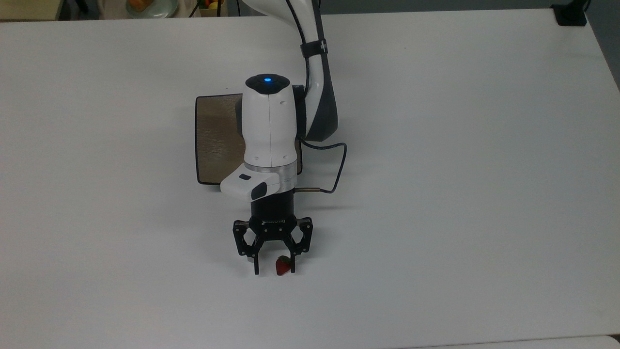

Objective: Strawberries on a ceramic plate
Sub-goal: 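Close the gripper around the red strawberry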

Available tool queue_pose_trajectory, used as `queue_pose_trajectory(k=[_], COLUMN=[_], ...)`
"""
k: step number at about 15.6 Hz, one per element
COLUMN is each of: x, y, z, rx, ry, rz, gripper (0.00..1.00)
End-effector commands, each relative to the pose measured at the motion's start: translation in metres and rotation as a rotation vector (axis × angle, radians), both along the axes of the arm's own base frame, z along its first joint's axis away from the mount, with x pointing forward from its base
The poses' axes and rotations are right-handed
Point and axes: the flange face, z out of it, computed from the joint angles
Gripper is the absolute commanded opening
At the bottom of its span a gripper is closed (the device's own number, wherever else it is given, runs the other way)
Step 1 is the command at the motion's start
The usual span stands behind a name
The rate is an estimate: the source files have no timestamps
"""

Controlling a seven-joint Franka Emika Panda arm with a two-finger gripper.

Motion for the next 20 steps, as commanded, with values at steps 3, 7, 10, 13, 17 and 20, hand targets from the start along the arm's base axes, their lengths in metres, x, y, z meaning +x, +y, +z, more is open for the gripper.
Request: queue_pose_trajectory(k=[3, 7, 10, 13, 17, 20], x=[0.000, -0.001, -0.002, -0.002, -0.002, 0.000], y=[0.007, 0.007, 0.009, 0.007, 0.007, 0.006], z=[-0.007, -0.010, -0.013, -0.012, -0.011, 0.012], rx=[-0.023, -0.032, -0.029, -0.028, -0.028, -0.020], ry=[-0.012, -0.007, -0.001, 0.000, -0.001, -0.025], rz=[0.014, 0.021, 0.022, 0.020, 0.020, 0.013], gripper=[0.67, 0.56, 0.16, 0.00, 0.00, 0.00])
